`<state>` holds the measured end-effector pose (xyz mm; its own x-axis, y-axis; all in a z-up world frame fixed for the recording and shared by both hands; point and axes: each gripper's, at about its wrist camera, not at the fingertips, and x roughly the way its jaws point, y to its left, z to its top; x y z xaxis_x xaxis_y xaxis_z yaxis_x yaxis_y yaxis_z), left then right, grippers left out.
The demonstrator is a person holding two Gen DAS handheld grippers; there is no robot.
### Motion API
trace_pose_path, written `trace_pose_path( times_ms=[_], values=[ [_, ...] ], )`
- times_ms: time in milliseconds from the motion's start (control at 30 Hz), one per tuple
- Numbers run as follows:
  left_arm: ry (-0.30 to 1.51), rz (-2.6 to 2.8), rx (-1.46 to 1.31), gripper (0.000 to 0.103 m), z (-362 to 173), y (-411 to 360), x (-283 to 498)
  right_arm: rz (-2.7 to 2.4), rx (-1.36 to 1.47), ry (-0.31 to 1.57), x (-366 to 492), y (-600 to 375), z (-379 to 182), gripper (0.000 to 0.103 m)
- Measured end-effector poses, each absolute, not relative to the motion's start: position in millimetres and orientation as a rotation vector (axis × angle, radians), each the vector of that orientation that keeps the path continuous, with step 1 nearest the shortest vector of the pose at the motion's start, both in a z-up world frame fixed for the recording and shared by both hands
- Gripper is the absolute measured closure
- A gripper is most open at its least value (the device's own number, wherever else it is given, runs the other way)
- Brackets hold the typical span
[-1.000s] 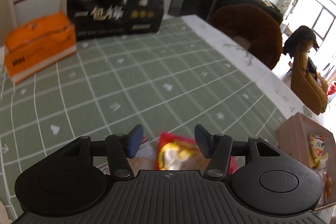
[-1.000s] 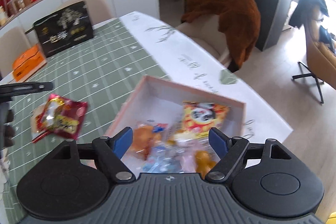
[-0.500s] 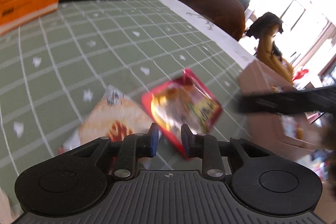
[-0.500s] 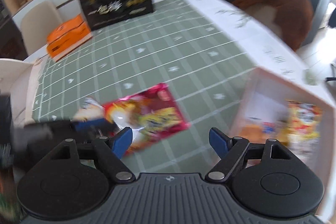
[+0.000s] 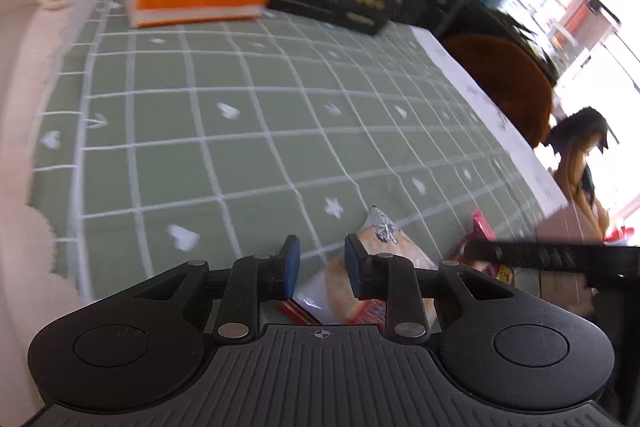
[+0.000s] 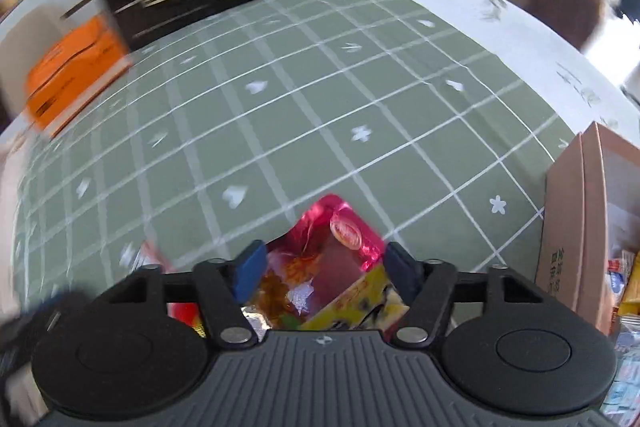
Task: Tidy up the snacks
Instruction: 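Grasp the red chicken snack packet with the right gripper while the left grasps the rice cracker packet, then lift the red chicken packet with the right gripper while the left lifts the rice cracker packet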
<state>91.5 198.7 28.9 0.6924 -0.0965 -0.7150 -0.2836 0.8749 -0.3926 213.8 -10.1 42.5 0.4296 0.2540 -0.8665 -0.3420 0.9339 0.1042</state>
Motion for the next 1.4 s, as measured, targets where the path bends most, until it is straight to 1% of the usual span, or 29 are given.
trace_pose_path(
  times_ms=[167, 233, 367, 467, 500, 567, 600, 667, 800, 900, 933, 1000, 1100, 1133, 1300, 1400],
  values=[
    [0.834, -0.013, -0.435, 0.074, 27.8, 180.6, 77.8, 0.499, -0.206, 1.056, 157.3, -21.4, 47.2, 0.042],
    [0.856, -0.049, -0.421, 0.074, 28.8, 173.2, 65.0, 0.533, -0.229, 1.068, 134.3, -28.2, 45.4, 0.044],
    [0.887, -0.112, -0.355, 0.074, 30.8, 152.2, 41.9, 0.539, -0.222, 1.104, 97.0, -49.0, 37.1, 0.046],
    [0.887, -0.087, -0.372, 0.075, 32.6, 149.0, 27.0, 0.557, -0.198, 1.114, 75.7, -60.9, 41.8, 0.047],
    [0.878, -0.064, -0.387, 0.075, 34.6, 151.0, 22.6, 0.566, -0.179, 1.115, 72.9, -62.9, 46.5, 0.045],
    [0.853, -0.012, -0.414, 0.076, 40.3, 155.9, 18.2, 0.536, -0.151, 1.097, 77.0, -62.4, 56.0, 0.031],
    [0.847, 0.009, -0.422, 0.076, 43.3, 157.0, 15.9, 0.504, -0.134, 1.087, 84.4, -62.3, 58.6, 0.021],
    [0.850, 0.042, -0.423, 0.076, 47.8, 157.6, 15.3, 0.433, -0.074, 1.084, 102.7, -58.4, 59.4, 0.020],
    [0.857, 0.073, -0.419, 0.076, 50.1, 158.4, 17.2, 0.321, 0.052, 1.136, 138.5, -43.7, 50.1, 0.020],
    [0.865, 0.070, -0.436, 0.076, 48.9, 161.0, 20.6, 0.244, -0.025, 1.072, 156.4, -18.4, 47.4, 0.020],
    [0.866, 0.066, -0.440, 0.076, 48.5, 161.9, 21.7, 0.223, -0.088, 1.038, 162.8, -9.3, 45.2, 0.017],
    [0.864, 0.058, -0.451, 0.076, 47.6, 162.9, 24.3, 0.222, -0.165, 1.022, 174.4, 0.7, 37.1, 0.017],
    [0.861, 0.045, -0.475, 0.076, 45.5, 165.0, 28.9, 0.288, -0.133, 1.102, 184.3, -3.5, 28.0, 0.018],
    [0.860, 0.038, -0.482, 0.076, 44.6, 165.9, 31.0, 0.304, -0.131, 1.099, 180.1, -4.6, 29.8, 0.023],
    [0.854, -0.010, -0.503, 0.076, 38.6, 168.1, 40.7, 0.424, -0.241, 1.096, 138.0, -10.2, 34.8, 0.034],
    [0.876, -0.036, -0.469, 0.074, 32.1, 162.0, 49.9, 0.478, -0.270, 1.102, 109.7, -19.3, 35.6, 0.035]
  ],
)
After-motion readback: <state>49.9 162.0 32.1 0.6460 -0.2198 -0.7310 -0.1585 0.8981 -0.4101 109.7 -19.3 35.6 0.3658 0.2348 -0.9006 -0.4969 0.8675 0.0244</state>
